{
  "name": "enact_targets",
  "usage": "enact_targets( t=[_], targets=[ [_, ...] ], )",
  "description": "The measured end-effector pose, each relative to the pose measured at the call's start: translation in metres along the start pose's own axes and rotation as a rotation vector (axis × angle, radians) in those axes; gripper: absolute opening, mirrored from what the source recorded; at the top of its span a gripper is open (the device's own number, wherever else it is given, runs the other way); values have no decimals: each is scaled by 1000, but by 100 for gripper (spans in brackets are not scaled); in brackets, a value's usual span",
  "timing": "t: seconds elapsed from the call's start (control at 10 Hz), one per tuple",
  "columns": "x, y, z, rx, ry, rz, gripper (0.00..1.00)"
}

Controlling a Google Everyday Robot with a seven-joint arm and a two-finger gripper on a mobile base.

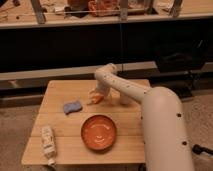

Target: Place the pepper in the ceramic cup

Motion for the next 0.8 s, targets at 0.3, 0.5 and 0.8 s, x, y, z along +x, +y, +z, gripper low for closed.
enact_targets(
  t=[0.3,0.5,0.8],
  targets=[
    [0,-2,4,-6,-1,-15,80],
    [1,-2,5,-10,-3,-18,80],
    [2,0,7,-15,-8,-23,80]
  ],
)
